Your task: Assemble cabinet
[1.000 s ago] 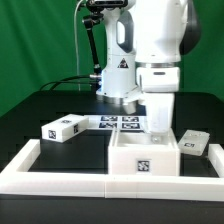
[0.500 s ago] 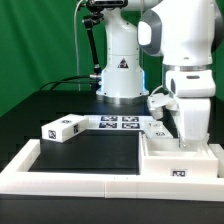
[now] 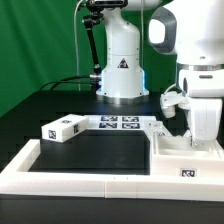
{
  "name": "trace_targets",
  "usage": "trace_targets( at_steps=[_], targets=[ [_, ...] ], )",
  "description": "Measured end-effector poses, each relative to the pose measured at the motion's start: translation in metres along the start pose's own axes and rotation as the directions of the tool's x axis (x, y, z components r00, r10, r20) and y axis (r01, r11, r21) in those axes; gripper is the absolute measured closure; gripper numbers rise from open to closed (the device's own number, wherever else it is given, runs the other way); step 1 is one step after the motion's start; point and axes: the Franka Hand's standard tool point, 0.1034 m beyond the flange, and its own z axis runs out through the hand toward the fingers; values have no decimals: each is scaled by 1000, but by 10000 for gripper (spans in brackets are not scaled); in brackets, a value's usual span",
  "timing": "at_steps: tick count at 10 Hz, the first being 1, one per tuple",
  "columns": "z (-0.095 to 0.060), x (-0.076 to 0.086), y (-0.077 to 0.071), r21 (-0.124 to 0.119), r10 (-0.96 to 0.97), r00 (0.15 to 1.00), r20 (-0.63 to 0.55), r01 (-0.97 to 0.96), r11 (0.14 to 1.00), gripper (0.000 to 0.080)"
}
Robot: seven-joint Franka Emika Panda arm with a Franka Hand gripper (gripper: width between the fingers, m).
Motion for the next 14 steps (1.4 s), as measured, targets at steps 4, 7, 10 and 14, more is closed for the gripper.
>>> trace_targets(
  at_steps=[4,7,10,14],
  targets=[
    [1,-1,-1,-1,2,1000,-2,-2,1000,600],
    [-9,-6,-4,-23,25,1000,-5,-25,999,281],
    [-33,-10,-23,-89,130,991,-37,-133,987,32],
    [-30,5,-71,-97,288,953,-91,-296,950,2]
  ],
)
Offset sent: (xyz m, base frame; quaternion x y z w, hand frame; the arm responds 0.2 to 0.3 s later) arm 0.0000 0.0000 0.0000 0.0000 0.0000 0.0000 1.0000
